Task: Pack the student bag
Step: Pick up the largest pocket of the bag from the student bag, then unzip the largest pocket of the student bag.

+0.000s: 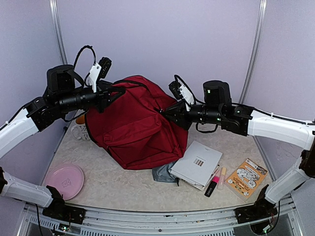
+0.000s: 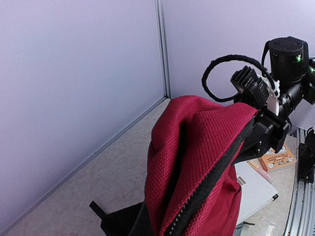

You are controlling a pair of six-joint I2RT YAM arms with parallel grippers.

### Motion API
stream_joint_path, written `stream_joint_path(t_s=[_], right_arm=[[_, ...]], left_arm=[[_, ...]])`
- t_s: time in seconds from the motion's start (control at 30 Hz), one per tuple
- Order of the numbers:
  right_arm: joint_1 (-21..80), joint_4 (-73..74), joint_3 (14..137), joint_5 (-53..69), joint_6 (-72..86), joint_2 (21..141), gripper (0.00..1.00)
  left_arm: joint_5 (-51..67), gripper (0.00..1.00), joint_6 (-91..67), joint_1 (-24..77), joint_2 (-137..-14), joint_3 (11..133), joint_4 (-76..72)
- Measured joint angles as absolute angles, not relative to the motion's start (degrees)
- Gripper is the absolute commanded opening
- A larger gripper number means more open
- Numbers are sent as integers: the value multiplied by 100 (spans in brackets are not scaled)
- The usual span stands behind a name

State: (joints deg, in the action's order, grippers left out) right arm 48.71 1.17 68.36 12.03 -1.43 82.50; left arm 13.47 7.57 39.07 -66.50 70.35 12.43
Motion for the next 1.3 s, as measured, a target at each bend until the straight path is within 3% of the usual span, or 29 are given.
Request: stream_joint_path(t_s=[0.33,0.47,0.5,1.3], right_arm=[[4871,67,6943,1319,-235,8691,21],[4871,27,6936,1306,-274,8737,1],[4871,12,6934,1306,-287,8744,0],[4772,360,7170,2652,231,8173,0]], left_arm=[[1356,0,757,3933,-6667,7035,1247],[1396,0,757,3933,-6672,7037,1245],[1409,0,757,3933,-6672,7035,1245],[1105,0,996,4121,-6934,7035,969]])
